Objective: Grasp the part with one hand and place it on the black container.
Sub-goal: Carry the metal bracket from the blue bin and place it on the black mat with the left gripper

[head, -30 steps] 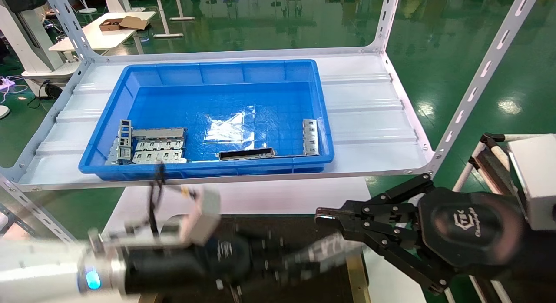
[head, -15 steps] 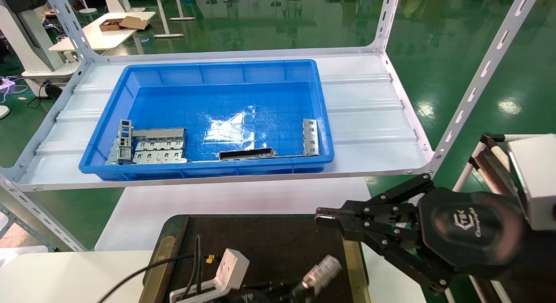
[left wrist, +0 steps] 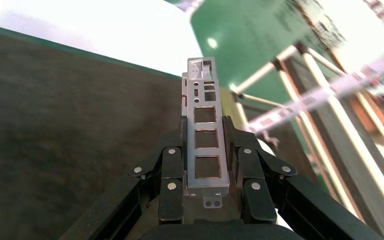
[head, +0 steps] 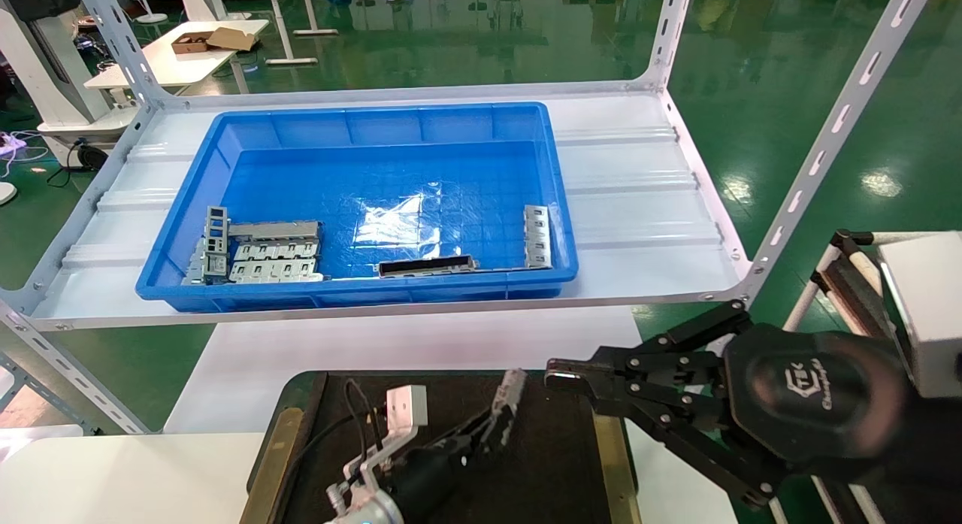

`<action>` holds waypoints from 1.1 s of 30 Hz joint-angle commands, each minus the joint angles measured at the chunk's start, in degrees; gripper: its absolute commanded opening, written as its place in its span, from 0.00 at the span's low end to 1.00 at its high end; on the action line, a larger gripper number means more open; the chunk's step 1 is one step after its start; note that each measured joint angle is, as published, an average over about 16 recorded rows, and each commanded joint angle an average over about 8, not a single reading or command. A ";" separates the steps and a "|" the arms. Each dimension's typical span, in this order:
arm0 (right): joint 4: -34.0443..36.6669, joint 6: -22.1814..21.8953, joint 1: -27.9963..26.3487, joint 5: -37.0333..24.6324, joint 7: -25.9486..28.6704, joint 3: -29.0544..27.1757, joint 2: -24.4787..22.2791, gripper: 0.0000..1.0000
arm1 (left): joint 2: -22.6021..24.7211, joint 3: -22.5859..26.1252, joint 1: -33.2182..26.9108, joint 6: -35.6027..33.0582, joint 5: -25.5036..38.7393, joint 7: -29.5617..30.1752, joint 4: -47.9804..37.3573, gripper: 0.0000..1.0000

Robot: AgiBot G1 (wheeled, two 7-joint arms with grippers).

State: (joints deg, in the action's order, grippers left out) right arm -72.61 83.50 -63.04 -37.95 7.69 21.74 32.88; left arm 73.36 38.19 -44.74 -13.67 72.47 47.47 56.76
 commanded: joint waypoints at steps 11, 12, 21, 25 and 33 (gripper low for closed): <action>0.00 0.00 0.00 0.00 0.00 0.01 0.00 0.00 | 4.04 7.25 -5.03 7.69 0.67 8.59 -10.04 0.00; 0.00 0.00 0.00 0.00 0.00 0.01 0.00 0.00 | 4.08 8.09 -5.27 8.09 0.52 9.26 -10.37 0.00; 0.00 0.00 0.00 0.01 -0.01 0.01 0.00 0.00 | 4.01 15.42 -6.65 11.98 -1.19 13.97 -10.98 0.00; 0.00 0.00 0.00 0.01 -0.01 0.01 0.00 0.03 | 3.95 18.23 -7.02 13.73 -2.20 15.28 -10.97 0.00; 0.00 -0.01 0.00 0.01 -0.01 0.02 -0.01 0.93 | 3.87 23.18 -7.98 16.63 -5.16 17.09 -11.12 0.74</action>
State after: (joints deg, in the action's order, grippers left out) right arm -72.61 83.49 -63.04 -37.94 7.68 21.76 32.87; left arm 77.23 61.35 -52.72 2.87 67.17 64.45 45.55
